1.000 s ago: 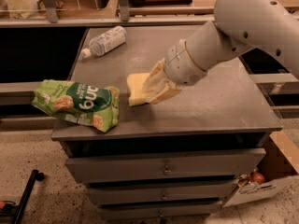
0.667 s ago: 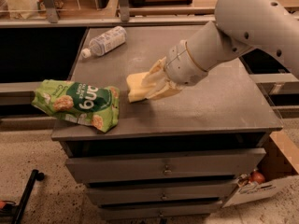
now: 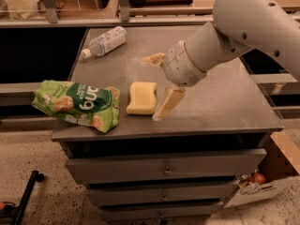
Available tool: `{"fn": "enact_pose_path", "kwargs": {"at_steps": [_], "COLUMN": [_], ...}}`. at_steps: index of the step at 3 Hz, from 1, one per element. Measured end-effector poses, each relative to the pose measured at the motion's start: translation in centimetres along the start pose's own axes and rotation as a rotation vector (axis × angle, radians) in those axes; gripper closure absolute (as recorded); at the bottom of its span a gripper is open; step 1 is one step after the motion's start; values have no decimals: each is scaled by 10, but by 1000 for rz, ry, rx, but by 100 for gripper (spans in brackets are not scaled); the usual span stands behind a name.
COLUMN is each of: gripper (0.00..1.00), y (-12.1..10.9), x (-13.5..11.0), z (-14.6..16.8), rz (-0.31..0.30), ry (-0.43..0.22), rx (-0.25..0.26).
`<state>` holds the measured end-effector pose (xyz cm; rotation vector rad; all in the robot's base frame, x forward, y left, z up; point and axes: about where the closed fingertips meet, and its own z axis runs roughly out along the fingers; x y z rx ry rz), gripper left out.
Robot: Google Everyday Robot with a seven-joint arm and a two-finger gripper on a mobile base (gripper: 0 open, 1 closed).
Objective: Move sponge near green rice chip bag
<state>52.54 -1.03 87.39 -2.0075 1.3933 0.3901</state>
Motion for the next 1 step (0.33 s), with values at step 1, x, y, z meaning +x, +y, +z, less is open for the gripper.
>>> {"fn": "enact_pose_path", "kwargs": {"at_steps": [1], "gripper": [0], "y": [0], "x": [0], "z": [0], "rz": [0], "ry": [0], "rx": [0]}}
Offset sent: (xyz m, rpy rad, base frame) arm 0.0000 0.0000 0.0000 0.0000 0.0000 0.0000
